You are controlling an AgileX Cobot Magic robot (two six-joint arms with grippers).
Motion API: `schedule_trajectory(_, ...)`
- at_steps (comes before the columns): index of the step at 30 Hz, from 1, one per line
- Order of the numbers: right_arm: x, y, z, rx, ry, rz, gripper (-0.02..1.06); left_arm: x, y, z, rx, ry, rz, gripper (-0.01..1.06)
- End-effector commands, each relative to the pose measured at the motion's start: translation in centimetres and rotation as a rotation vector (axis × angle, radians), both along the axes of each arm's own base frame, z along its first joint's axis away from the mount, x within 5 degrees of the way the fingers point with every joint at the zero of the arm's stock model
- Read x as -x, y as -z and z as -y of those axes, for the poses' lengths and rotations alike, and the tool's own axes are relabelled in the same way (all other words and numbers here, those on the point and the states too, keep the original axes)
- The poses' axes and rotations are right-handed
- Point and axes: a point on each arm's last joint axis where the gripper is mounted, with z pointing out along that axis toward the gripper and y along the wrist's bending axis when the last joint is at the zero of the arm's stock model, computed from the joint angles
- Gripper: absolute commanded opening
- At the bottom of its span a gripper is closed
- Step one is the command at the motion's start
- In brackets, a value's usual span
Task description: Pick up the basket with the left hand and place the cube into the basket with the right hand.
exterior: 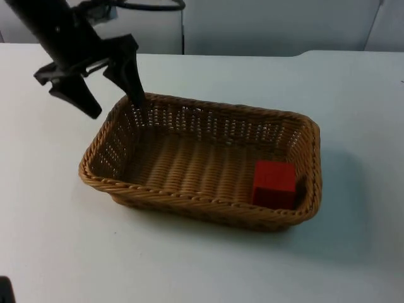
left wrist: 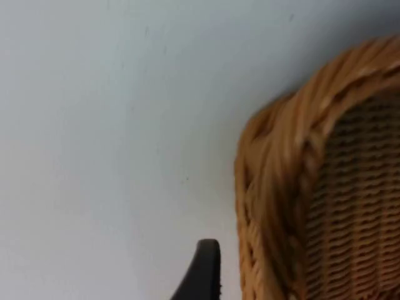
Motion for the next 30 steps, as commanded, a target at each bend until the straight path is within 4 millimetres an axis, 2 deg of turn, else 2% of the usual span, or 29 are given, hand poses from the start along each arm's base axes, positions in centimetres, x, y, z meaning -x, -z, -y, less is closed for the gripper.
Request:
schedule_trajectory(1, 0.3, -0.1, 0.1, -0.008, 0.004, 0.011, 0.0, -0.7, -3.6, -0.7, -0.081, 0.012, 0.113, 0.79)
schedule_trajectory(2, 0.3, -0.1, 0.1, -0.008, 0.004, 0.011, 0.0, -0.7, -3.6, -0.7, -0.081, 0.012, 0.113, 0.79)
schedule_trajectory(6, 0.3, -0.1, 0.1, -0.008, 0.006, 0.005, 0.0, -1.2, -6.5, -3.1, -0.286, -0.036, 0.206, 0.79)
schedule_trajectory(7, 0.3, -0.1, 0.1, -0.008, 0.006, 0.005, 0.0, -1.2, -6.5, -3.1, -0.286, -0.036, 0.206, 0.79)
schedule_trajectory(9, 0.3, -0.1, 0.0, -0.022, 0.008, 0.007, 0.0, -1.0, -8.1, -4.4, -0.278, -0.105, 0.222, 0.76)
schedule_trajectory(11, 0.4, -0.4, 0.0, -0.029, 0.008, 0.019, 0.0, -0.5, -10.6, -5.5, -0.274, -0.137, 0.27, 0.6)
schedule_trajectory(12, 0.7, -0.9, 0.0, -0.02, 0.003, 0.041, 0.0, -0.1, -12.2, -6.2, -0.277, -0.154, 0.304, 0.45)
schedule_trajectory(13, 0.7, -0.9, 0.0, -0.02, 0.003, 0.041, 0.0, -0.1, -12.2, -6.2, -0.277, -0.154, 0.304, 0.45)
schedule_trajectory(15, 1.8, -3.0, -0.2, 0.007, -0.011, 0.12, 0.0, 1.2, -15.8, -7.5, -0.295, -0.178, 0.384, 0.03)
schedule_trajectory(17, 3.9, -5.8, -0.6, 0.007, -0.017, 0.217, 0.0, 3.1, -19.9, -8.8, -0.295, -0.214, 0.476, 0.0)
schedule_trajectory(18, 3.9, -5.8, -0.6, 0.007, -0.017, 0.217, 0.0, 3.1, -19.9, -8.8, -0.295, -0.214, 0.476, 0.0)
schedule_trajectory(19, 5.3, -7.3, -0.7, 0.001, -0.01, 0.261, 0.0, 5.3, -23.6, -9.2, -0.286, -0.24, 0.558, 0.0)
schedule_trajectory(20, 7.0, -8.7, -0.8, 0.005, -0.003, 0.291, 0.0, 7.2, -26.0, -9.5, -0.283, -0.256, 0.613, 0.0)
schedule_trajectory(22, 11.6, -11.2, -0.9, 0.01, 0.054, 0.305, 0.0, 11.4, -29.9, -9.5, -0.277, -0.264, 0.712, 0.0)
schedule_trajectory(23, 12.7, -11.5, -0.9, 0.011, 0.066, 0.312, 0.0, 12.8, -30.9, -9.5, -0.276, -0.265, 0.74, 0.0)
schedule_trajectory(24, 12.7, -11.5, -0.9, 0.011, 0.066, 0.312, 0.0, 12.8, -30.9, -9.5, -0.276, -0.265, 0.74, 0.0)
schedule_trajectory(25, 16.0, -12.5, -1.0, -0.014, 0.111, 0.38, 0.0, 17.0, -33.3, -9.4, -0.269, -0.269, 0.813, 0.0)
schedule_trajectory(27, 20.4, -12.7, -1.2, -0.055, 0.159, 0.468, 0.0, 22.2, -35.1, -9.3, -0.268, -0.273, 0.884, 0.0)
schedule_trajectory(28, 22.7, -12.5, -1.4, -0.069, 0.17, 0.51, 0.0, 26.2, -36.1, -9.3, -0.263, -0.284, 0.951, 0.0)
schedule_trajectory(29, 24.5, -11.8, -1.6, -0.074, 0.171, 0.536, 0.0, 29.3, -36.8, -9.2, -0.252, -0.307, 1.041, 0.0)
schedule_trajectory(30, 24.5, -11.8, -1.6, -0.074, 0.171, 0.536, 0.0, 29.3, -36.8, -9.2, -0.252, -0.307, 1.041, 0.0)
